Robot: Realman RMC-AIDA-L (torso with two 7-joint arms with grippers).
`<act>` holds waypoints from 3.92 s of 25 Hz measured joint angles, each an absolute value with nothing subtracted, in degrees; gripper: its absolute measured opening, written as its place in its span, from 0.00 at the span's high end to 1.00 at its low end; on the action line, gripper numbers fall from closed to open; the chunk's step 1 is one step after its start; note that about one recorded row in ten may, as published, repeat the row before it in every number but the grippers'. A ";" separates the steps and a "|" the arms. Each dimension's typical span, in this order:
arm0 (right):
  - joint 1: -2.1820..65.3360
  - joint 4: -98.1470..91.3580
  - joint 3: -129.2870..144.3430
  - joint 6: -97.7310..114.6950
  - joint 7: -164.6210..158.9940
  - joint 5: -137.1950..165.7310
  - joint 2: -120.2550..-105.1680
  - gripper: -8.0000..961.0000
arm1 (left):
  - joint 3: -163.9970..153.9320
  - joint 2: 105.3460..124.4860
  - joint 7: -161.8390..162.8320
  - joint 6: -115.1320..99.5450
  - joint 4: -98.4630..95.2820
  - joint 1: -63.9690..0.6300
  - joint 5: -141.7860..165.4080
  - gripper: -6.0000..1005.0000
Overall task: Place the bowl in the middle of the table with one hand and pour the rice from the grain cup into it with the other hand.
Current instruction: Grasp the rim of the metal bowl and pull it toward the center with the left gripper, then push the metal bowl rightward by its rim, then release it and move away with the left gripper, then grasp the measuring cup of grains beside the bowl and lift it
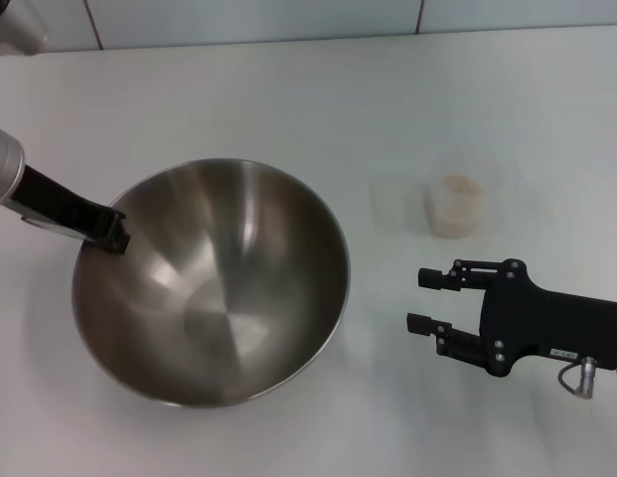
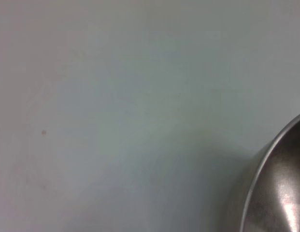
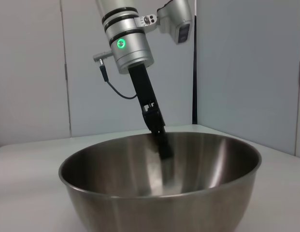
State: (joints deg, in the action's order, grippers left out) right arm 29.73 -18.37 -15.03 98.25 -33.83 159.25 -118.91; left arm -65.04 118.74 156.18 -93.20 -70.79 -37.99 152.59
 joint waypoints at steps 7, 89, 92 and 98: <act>29.80 -18.37 -14.93 98.26 -33.83 159.25 -118.99 0.49 | -65.11 118.75 156.17 -94.28 -70.86 -40.69 151.76 0.98; 29.95 -18.52 -14.98 97.84 -32.34 156.33 -118.91 0.49 | -80.28 118.62 106.56 -49.00 -86.39 -13.79 98.27 0.19; 30.05 -18.42 -15.04 97.45 -32.34 156.33 -118.91 0.49 | -80.42 118.75 100.96 -48.96 -85.00 -10.44 88.14 0.19; 30.22 -18.37 -15.05 97.26 -32.34 156.31 -118.95 0.49 | -77.93 118.52 87.95 -59.00 -75.07 -7.34 60.29 0.19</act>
